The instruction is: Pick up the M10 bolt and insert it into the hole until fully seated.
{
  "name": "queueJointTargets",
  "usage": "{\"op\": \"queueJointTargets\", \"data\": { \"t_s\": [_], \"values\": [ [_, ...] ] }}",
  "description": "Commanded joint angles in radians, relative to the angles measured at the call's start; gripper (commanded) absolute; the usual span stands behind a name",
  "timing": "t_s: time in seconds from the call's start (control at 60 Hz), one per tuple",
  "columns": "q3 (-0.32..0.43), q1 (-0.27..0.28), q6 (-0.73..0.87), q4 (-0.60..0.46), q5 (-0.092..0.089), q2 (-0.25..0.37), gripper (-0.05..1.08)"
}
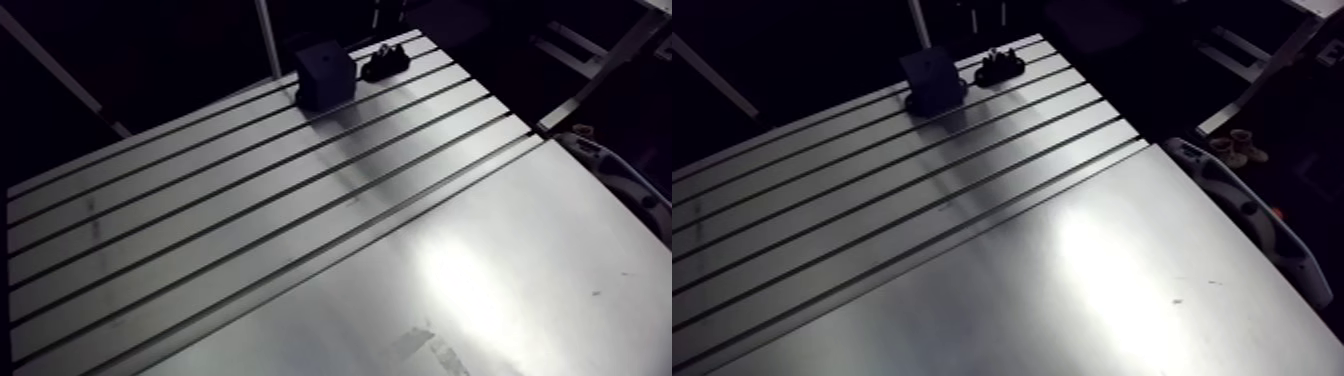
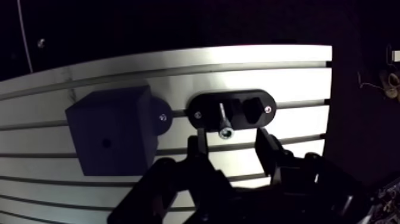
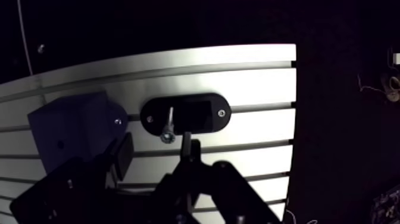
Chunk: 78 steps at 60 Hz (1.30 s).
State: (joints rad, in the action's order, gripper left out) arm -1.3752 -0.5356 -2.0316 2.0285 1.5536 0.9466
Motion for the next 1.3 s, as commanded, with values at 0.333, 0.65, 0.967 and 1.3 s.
{"op": "queueJointTargets", "data": {
  "t_s": [0.333,0.65,0.967,1.3],
  "values": [
    [0.005,0.002,-0.032,-0.009,0.032,-0.023,0.49],
    [0.005,0.003,-0.04,-0.012,0.033,-0.023,0.49],
    [0.006,0.008,-0.041,-0.012,0.032,-0.038,0.5],
    [0.006,0.009,-0.04,-0.01,0.032,-0.044,0.53]
  ]
}}
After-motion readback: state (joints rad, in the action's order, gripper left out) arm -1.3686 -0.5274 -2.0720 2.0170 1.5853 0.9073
